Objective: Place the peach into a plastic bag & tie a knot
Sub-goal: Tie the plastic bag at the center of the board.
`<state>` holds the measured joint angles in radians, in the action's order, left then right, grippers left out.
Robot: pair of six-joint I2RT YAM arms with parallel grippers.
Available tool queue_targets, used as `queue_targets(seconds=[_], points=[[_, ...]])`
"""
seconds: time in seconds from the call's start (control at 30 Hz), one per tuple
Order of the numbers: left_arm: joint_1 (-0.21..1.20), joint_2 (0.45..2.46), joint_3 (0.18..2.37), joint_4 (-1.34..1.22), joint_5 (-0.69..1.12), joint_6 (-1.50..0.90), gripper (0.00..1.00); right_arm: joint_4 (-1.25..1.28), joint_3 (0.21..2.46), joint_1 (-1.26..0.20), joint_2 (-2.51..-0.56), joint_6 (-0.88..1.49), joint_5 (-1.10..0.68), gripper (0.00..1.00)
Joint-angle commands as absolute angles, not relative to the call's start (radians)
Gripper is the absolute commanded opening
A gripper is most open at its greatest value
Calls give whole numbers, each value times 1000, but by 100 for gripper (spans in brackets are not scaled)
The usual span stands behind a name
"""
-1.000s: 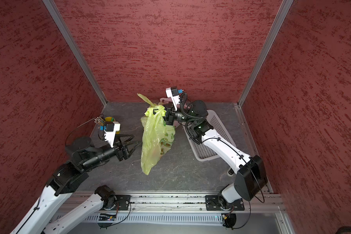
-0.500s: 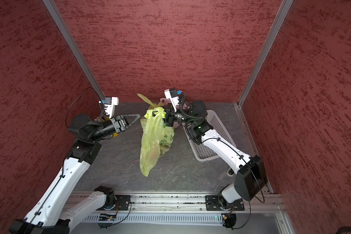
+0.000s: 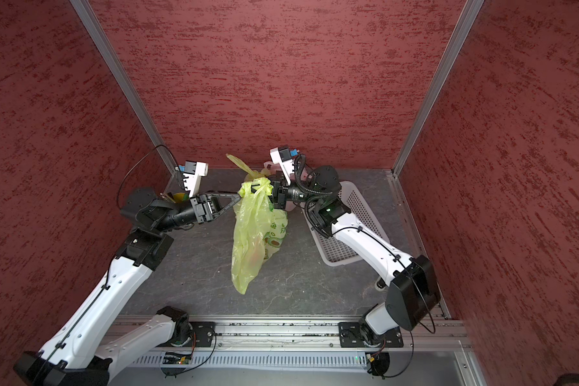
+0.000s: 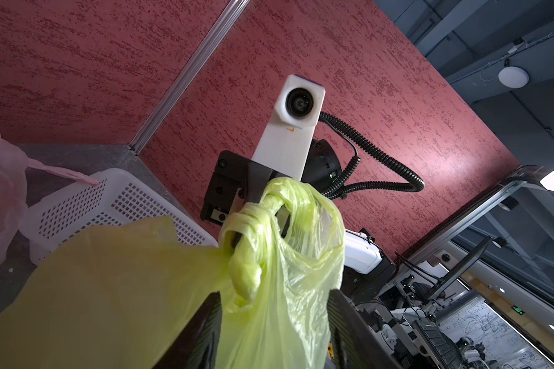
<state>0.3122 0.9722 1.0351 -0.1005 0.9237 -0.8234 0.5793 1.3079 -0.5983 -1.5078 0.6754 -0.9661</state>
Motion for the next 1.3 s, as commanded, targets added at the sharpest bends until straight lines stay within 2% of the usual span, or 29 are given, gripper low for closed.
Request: queue_targets(seconds=[0.0,0.2,0.43,0.63,0.93,1.13,1.23,1.27], points=[[314,970,1051,-50,890,-757,55,609,1315,-599,-1505,693,-988,0],[314,969,1041,-81,874,-767,55,615,1316,-604,-1509,697,-999,0],[317,993,1035,-195,918,-836,39,617,1316,-612,-1511,700,-1002,0],[341,991,1037,-161,909,-807,38,618,1321,-615,-1515,701,-1007,0],[340,994,1036,-184,890,-810,18,612,1323,-623,-1512,698,-1015,0],[341,1000,1032,-209,894,-811,9,606,1323,-624,-1509,694,-1026,0],[340,996,1031,-197,893,-800,0,583,1322,-625,-1509,675,-1034,0],[335,994,1029,-180,888,-792,0,561,1323,-625,-1509,657,-1032,0]])
